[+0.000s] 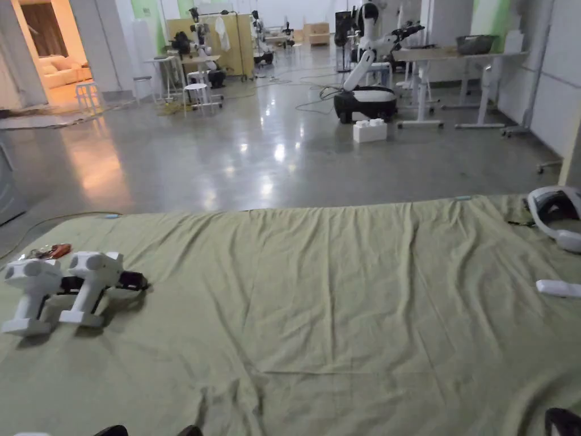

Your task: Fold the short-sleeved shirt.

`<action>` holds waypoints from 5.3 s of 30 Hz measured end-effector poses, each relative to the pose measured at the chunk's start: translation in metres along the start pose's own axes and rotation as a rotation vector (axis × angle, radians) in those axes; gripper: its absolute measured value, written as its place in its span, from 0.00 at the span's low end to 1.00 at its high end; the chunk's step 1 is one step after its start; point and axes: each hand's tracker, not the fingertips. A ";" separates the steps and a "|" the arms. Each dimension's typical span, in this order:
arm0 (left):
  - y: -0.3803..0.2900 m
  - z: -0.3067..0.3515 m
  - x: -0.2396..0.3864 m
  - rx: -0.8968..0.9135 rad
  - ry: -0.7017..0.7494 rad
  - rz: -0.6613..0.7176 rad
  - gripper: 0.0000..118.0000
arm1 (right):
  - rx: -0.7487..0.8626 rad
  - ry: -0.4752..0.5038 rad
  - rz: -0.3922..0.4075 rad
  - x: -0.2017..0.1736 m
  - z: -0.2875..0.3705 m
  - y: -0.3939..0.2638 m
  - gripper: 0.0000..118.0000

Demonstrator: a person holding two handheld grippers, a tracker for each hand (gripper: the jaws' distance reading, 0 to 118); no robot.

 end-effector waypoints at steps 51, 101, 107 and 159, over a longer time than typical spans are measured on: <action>-0.078 -0.154 -0.009 -0.221 0.038 0.028 0.11 | -0.238 0.099 -0.256 0.017 -0.003 -0.030 0.03; -0.104 -0.148 -0.178 -0.439 -0.142 0.691 0.89 | -0.368 0.076 -0.346 0.043 0.000 -0.067 0.03; -0.131 -0.165 -0.119 -0.410 -0.293 0.848 0.78 | -0.375 0.066 -0.333 0.048 0.006 -0.068 0.03; -0.089 -0.168 -0.002 -0.334 -0.251 0.363 0.04 | -0.440 0.092 -0.439 0.046 -0.008 -0.088 0.03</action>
